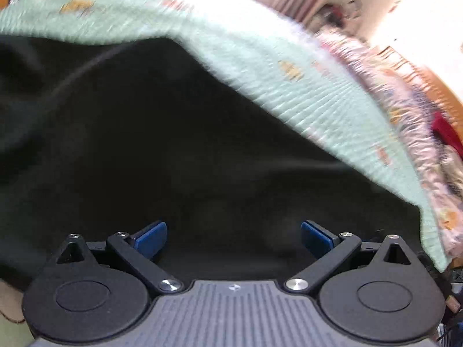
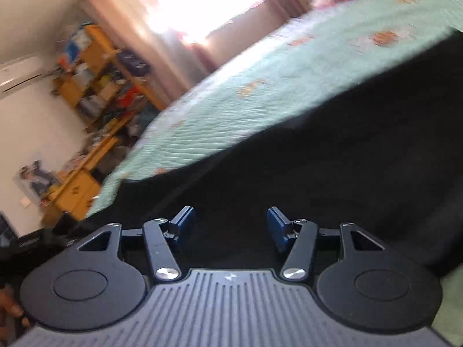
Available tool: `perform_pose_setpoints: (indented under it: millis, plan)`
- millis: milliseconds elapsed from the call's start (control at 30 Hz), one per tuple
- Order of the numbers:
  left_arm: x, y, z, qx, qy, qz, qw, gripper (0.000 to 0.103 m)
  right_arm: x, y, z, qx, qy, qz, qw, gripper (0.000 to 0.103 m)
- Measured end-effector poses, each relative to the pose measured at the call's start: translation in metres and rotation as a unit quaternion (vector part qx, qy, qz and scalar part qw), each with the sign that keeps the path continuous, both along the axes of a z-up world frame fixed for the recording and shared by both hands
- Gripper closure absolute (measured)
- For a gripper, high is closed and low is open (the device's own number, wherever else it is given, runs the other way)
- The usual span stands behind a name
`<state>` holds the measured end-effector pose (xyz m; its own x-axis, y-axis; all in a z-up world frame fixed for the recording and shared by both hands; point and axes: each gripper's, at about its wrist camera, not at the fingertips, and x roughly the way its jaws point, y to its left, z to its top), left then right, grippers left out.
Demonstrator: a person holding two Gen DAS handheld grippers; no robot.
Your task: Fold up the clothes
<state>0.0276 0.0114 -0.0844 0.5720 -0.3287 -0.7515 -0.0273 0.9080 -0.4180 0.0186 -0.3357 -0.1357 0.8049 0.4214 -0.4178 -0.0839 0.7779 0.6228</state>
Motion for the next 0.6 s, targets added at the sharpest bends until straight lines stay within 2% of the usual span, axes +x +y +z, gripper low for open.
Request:
perform_pose_setpoints:
  millis: [67,100,200,267,367,467,600]
  plan:
    - [-0.003,0.003,-0.004,-0.005,-0.009,-0.003,0.9999,0.002,-0.005,-0.014,-0.007,0.029,-0.004,-0.003,1.000,0.055]
    - [-0.002,0.002,-0.003,-0.004,-0.009,-0.003,0.9999,0.002,-0.007,-0.018,-0.007,0.036,-0.002,-0.011,0.999,0.056]
    - [0.000,-0.002,-0.001,0.001,-0.006,-0.004,1.0000,0.002,-0.014,-0.024,-0.001,0.033,-0.001,-0.032,0.999,0.054]
    - [-0.001,-0.003,0.005,-0.006,-0.008,0.000,0.9999,0.003,-0.021,-0.026,0.008,0.026,-0.017,-0.050,0.998,0.047]
    - [-0.005,-0.001,0.013,-0.017,-0.023,0.001,0.9996,0.003,-0.024,-0.034,0.015,0.013,-0.037,-0.066,0.997,0.045]
    - [-0.001,-0.001,0.017,0.008,-0.034,0.006,0.9994,0.003,-0.018,-0.043,0.006,0.018,-0.024,-0.078,0.997,0.045]
    - [0.003,0.013,0.003,-0.008,-0.008,0.033,0.9994,0.003,-0.021,-0.057,-0.013,0.056,-0.017,-0.085,0.995,0.050]
